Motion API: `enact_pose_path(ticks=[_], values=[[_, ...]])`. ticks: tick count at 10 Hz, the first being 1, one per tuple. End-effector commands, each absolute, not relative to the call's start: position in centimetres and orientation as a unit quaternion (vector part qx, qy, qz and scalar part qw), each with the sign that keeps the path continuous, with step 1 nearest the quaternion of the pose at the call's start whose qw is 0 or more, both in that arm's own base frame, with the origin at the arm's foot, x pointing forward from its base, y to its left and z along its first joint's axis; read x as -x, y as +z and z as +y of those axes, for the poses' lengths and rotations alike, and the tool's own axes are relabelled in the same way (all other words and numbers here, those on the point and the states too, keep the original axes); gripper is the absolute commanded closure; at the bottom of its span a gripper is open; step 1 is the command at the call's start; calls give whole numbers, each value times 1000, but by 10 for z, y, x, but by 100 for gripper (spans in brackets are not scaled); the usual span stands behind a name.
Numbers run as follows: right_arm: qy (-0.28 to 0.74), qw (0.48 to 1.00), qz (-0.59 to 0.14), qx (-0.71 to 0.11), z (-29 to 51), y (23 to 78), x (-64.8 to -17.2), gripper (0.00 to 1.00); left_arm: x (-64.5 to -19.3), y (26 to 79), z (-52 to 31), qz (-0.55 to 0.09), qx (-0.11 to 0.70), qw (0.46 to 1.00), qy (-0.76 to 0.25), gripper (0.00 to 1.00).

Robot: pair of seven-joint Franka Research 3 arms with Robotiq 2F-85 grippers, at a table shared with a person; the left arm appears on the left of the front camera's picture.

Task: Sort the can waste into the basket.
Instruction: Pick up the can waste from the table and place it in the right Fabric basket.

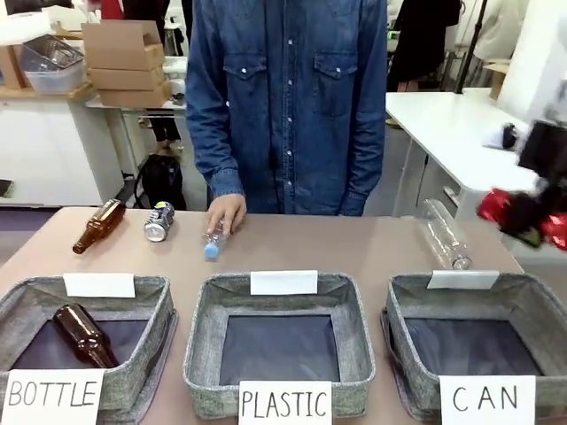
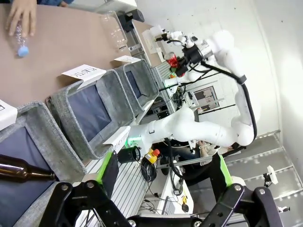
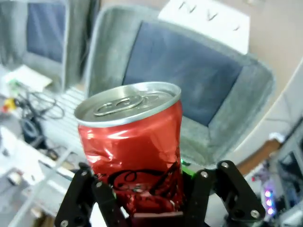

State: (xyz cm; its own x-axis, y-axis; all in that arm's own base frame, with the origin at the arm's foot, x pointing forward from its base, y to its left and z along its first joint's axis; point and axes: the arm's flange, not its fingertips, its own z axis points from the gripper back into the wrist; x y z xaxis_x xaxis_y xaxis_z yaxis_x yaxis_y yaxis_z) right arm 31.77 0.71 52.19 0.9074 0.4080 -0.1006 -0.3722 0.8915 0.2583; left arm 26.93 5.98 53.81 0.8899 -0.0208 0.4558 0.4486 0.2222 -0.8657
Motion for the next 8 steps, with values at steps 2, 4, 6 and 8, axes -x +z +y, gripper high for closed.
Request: enact_pose_path(ticks=[2, 4, 6, 8], values=[[277, 953, 50, -115, 1, 498, -294, 100, -268, 538, 60, -177, 609, 757, -157, 0], [304, 944, 46, -124, 2, 495, -299, 100, -268, 538, 60, -177, 609, 757, -157, 0], [312, 942, 46, -118, 2, 493, -306, 100, -268, 538, 60, -177, 609, 757, -157, 0], [320, 939, 53, -115, 0, 489, -310, 44, -268, 538, 60, -177, 609, 757, -157, 0]])
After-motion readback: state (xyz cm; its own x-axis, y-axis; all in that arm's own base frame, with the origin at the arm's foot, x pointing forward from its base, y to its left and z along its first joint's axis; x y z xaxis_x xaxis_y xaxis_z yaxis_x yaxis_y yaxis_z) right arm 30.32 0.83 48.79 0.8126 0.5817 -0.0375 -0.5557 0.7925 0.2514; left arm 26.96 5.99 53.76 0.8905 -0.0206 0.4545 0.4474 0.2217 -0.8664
